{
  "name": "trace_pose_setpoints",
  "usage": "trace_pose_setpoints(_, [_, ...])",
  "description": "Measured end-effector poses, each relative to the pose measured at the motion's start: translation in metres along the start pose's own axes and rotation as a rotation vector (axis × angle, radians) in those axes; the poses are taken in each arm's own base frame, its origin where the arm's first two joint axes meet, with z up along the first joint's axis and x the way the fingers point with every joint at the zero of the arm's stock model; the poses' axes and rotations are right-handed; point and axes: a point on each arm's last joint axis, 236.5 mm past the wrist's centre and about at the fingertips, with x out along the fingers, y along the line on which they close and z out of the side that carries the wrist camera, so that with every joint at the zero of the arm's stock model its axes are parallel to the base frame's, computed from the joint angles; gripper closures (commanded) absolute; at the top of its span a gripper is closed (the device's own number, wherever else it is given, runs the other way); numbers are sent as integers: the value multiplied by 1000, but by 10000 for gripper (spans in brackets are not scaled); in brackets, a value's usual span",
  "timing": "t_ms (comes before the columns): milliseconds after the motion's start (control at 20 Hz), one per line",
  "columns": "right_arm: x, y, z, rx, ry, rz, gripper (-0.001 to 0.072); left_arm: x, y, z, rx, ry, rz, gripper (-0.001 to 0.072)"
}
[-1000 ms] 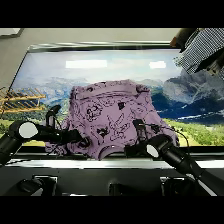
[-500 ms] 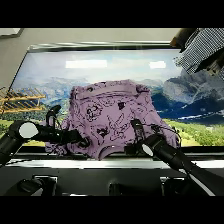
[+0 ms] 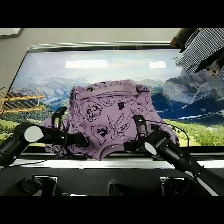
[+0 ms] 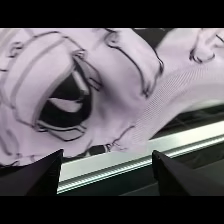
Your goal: Fold the clothes and pants, and hang the long-sleeved shirts on hangers.
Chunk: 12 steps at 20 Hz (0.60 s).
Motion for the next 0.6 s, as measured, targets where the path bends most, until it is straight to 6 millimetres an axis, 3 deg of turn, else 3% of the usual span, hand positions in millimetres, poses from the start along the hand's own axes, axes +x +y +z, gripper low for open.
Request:
trace_pose_setpoints(350, [-7, 14, -15, 88, 68, 54, 660, 45, -32, -33, 156, 50, 71, 71])
trace_pose_setpoints(600, [-8, 20, -20, 112, 91, 77, 660, 74, -27, -55, 173, 82, 188, 71])
